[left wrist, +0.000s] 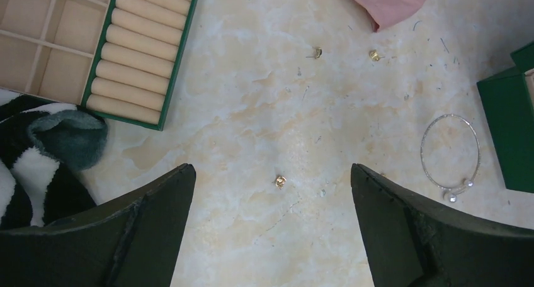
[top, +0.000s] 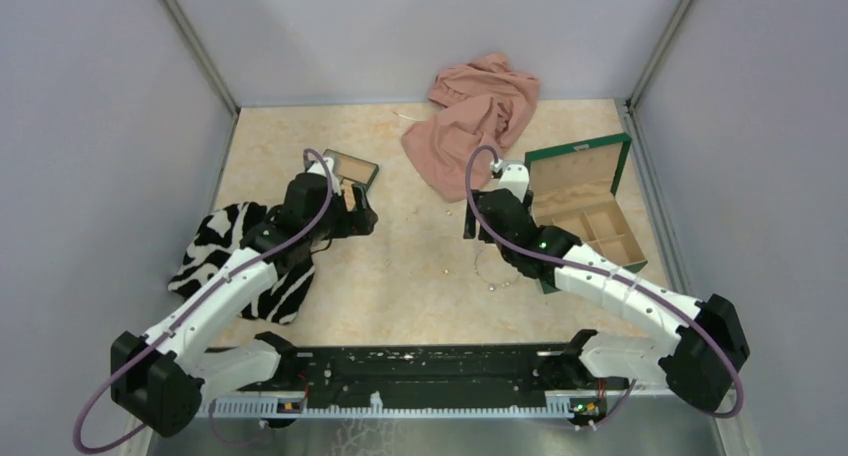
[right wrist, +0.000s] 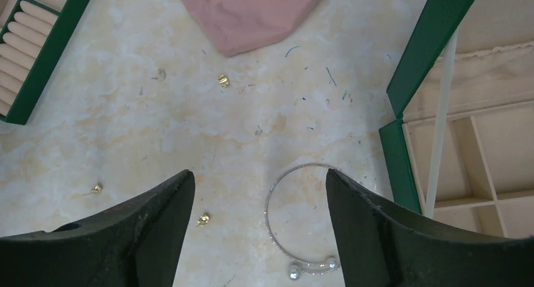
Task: Organize the mixed jewelry
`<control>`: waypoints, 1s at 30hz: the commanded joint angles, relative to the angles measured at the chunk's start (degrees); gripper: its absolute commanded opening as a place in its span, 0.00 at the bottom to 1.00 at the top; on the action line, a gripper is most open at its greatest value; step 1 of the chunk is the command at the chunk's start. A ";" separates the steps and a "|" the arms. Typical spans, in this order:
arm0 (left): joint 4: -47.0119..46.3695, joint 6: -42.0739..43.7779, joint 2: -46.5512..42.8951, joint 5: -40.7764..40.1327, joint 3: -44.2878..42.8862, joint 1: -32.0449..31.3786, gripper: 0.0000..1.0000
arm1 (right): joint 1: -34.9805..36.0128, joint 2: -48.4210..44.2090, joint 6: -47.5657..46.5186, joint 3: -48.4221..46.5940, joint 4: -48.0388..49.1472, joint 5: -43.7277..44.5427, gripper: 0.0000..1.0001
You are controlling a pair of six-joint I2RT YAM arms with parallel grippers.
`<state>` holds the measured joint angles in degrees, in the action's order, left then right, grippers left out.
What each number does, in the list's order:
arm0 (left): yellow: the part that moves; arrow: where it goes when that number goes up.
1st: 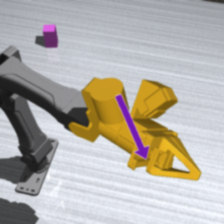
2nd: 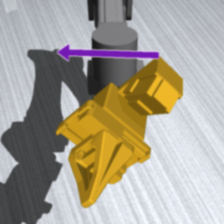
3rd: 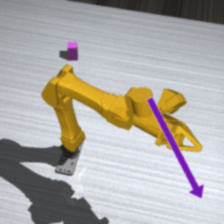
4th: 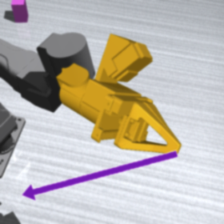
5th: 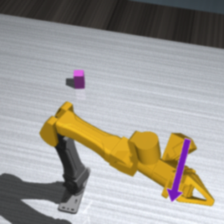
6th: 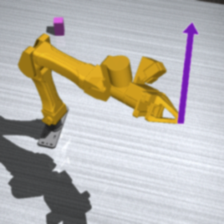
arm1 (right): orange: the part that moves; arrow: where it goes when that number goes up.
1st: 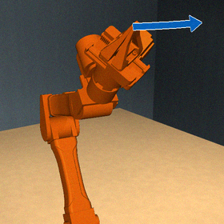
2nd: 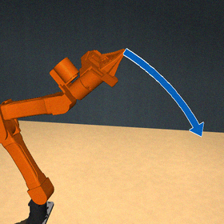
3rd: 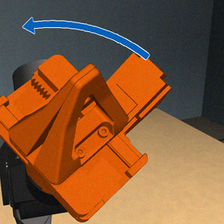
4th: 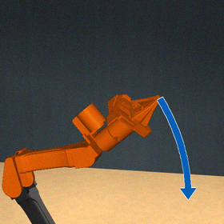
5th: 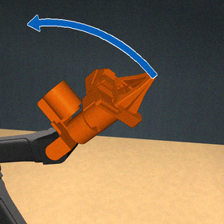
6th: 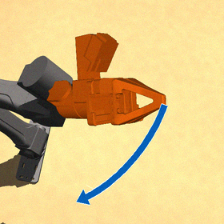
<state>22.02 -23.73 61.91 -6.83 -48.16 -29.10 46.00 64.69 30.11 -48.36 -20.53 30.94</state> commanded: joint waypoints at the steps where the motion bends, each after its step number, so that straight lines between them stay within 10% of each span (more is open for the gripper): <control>1: -3.43 -0.46 -1.13 -2.83 1.61 0.16 0.99 | 0.60 0.65 1.22 -0.75 3.27 -0.17 0.76; 16: -6.37 7.58 19.95 -7.36 -11.60 0.20 0.99 | 0.59 2.76 4.58 -3.29 -0.87 4.57 0.84; 30: 4.12 8.17 57.96 -8.73 -50.18 3.91 0.89 | 0.58 -12.28 0.35 2.09 -3.10 -3.52 0.86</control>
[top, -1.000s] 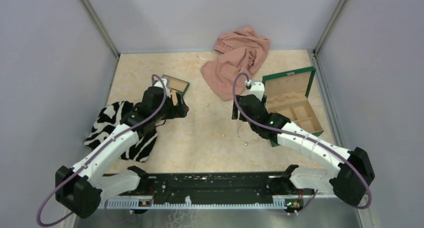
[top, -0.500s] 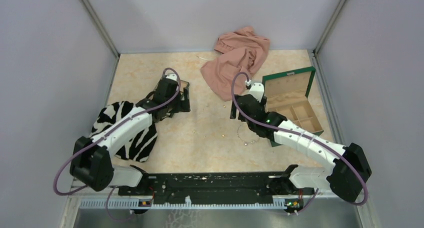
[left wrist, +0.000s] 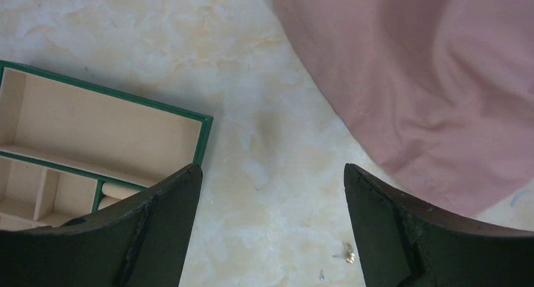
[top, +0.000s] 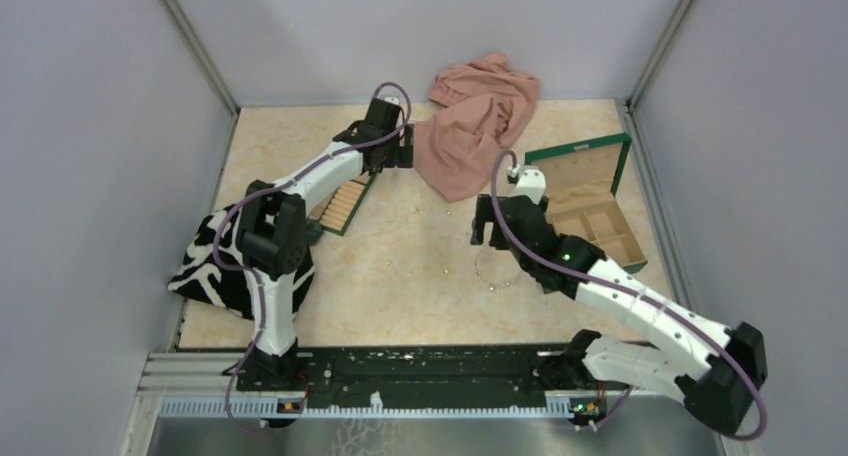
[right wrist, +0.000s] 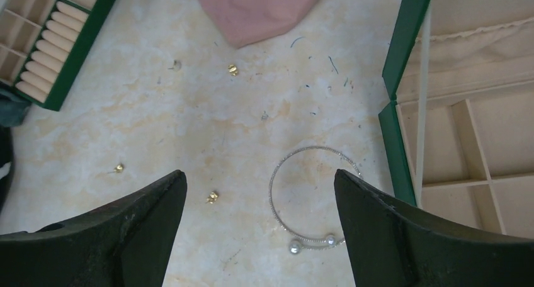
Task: Organize the mixed jewelry
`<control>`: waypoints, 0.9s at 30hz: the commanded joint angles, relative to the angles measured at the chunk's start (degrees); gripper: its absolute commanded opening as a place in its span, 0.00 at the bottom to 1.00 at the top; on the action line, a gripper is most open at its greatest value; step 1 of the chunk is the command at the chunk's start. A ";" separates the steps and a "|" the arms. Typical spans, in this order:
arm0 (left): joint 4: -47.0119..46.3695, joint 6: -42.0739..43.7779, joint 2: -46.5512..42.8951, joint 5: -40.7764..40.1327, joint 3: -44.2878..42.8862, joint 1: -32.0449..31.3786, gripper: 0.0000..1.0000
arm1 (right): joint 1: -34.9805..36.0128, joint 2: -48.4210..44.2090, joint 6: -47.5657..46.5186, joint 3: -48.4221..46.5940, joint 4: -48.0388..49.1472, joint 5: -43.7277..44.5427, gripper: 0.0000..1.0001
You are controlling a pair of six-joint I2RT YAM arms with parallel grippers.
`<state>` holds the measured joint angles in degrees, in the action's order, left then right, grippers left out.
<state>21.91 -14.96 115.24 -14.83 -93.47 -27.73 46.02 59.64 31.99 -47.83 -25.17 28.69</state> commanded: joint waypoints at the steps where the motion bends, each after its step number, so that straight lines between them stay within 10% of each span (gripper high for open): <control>1: 4.65 -1.08 5.46 -0.83 -5.48 3.26 0.89 | 0.56 -8.45 -1.59 1.87 1.14 -0.80 0.86; 14: 3.00 3.63 11.47 11.55 -3.79 4.83 0.88 | 0.56 -9.57 -0.47 2.23 -1.33 1.46 0.86; 27: -3.38 -2.43 1.32 22.01 11.43 -6.79 0.90 | 0.56 -5.68 -1.06 1.44 1.19 0.38 0.86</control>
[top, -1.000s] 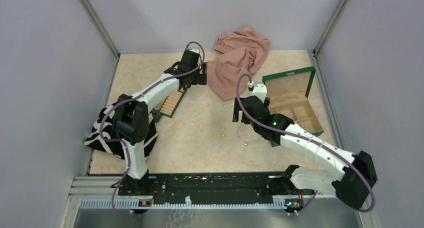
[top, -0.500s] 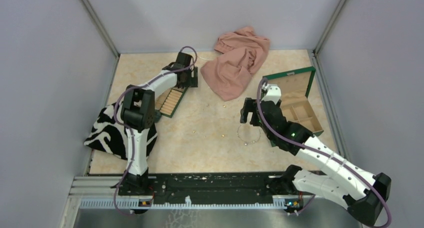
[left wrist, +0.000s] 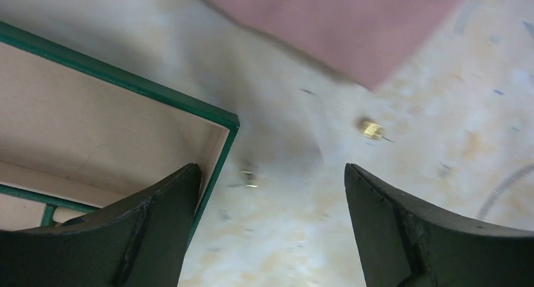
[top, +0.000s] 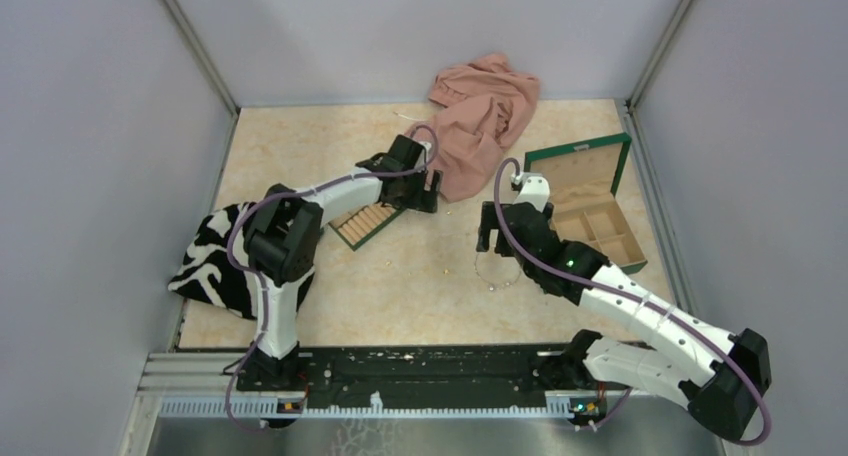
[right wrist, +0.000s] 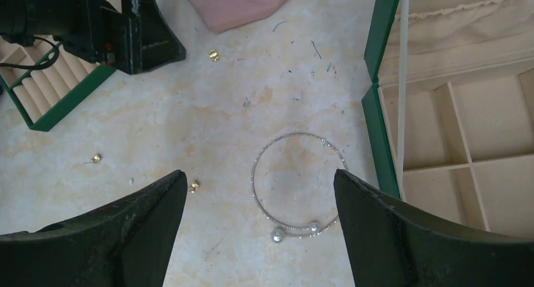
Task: Organize the mixed jewelry
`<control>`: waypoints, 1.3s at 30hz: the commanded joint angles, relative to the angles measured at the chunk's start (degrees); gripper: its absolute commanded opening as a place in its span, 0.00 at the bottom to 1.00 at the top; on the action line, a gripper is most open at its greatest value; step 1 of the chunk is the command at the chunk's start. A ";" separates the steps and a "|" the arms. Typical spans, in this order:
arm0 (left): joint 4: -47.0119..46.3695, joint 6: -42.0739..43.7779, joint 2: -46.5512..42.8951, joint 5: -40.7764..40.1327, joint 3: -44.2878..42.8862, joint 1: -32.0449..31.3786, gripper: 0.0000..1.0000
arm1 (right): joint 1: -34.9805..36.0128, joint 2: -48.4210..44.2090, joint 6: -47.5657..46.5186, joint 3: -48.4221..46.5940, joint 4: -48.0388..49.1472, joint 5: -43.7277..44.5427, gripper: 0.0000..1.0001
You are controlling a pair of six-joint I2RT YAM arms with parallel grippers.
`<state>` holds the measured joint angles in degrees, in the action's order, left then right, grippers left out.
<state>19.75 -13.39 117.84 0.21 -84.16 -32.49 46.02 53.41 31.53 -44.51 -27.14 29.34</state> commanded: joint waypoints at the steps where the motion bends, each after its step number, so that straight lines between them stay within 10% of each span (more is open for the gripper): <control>1: -1.55 -4.35 -1.22 7.53 2.26 -2.17 0.89 | 0.56 0.51 -0.69 -1.89 3.33 -0.51 0.86; 18: 10.22 -1.32 -14.26 -5.10 -0.22 -9.56 0.98 | 0.56 -3.77 -2.32 0.69 3.69 -1.79 0.84; 23: 10.83 -4.95 -27.86 -8.34 12.57 -9.61 0.99 | 0.56 -6.04 -4.74 2.37 6.38 -2.05 0.84; 39: 10.57 -25.08 -32.54 -12.67 30.35 -11.98 0.74 | 0.56 -0.23 -4.08 1.38 9.17 -4.91 0.84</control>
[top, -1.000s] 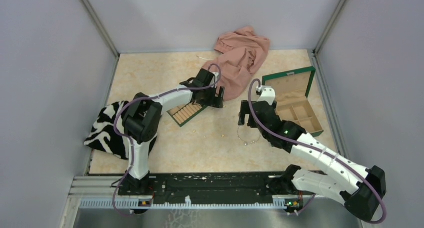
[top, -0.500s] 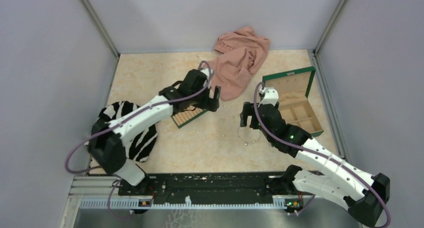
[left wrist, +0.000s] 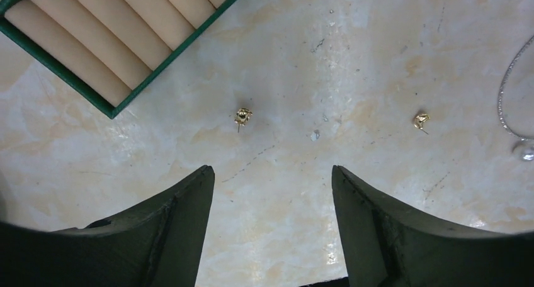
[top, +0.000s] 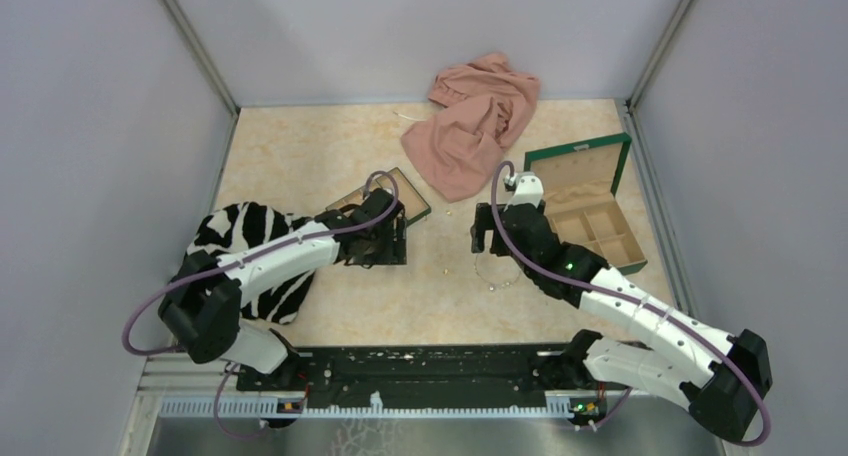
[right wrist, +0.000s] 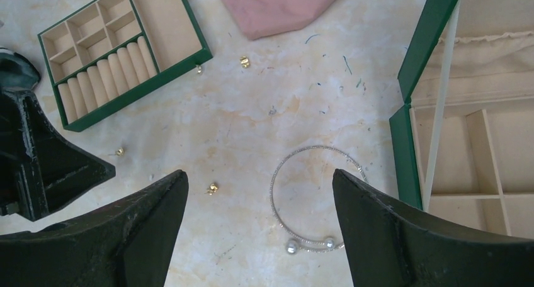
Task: Organize the mixed jewelry
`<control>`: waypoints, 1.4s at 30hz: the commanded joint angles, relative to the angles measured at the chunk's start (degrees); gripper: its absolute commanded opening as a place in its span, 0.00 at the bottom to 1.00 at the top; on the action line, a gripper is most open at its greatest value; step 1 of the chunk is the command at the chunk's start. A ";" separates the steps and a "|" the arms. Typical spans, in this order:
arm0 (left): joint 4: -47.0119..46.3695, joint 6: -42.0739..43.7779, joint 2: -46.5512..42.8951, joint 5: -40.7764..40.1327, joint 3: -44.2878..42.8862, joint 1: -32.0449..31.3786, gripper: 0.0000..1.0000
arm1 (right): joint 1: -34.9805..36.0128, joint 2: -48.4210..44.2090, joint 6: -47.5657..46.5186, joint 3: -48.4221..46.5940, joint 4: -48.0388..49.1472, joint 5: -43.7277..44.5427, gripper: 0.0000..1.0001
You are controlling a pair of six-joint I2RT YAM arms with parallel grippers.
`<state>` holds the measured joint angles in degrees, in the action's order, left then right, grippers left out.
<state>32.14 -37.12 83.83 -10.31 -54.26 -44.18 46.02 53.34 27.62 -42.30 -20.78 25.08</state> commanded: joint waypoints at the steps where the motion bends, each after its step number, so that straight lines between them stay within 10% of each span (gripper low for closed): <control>1: -2.28 0.25 2.23 -1.98 0.35 -0.29 0.71 | 0.56 -0.14 -0.33 -0.92 2.69 -0.71 0.84; 7: -1.61 4.33 5.81 -1.41 -0.94 -0.21 0.46 | 0.56 -0.49 -1.11 -0.99 2.00 -1.42 0.83; 42: -6.47 4.03 9.28 -3.41 1.83 2.83 0.25 | 0.61 0.18 -0.85 -0.93 1.82 -3.01 0.82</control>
<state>26.63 -32.77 92.33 -12.69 -53.01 -41.47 46.02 53.36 27.03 -42.30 -20.60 21.71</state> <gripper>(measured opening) 0.254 0.818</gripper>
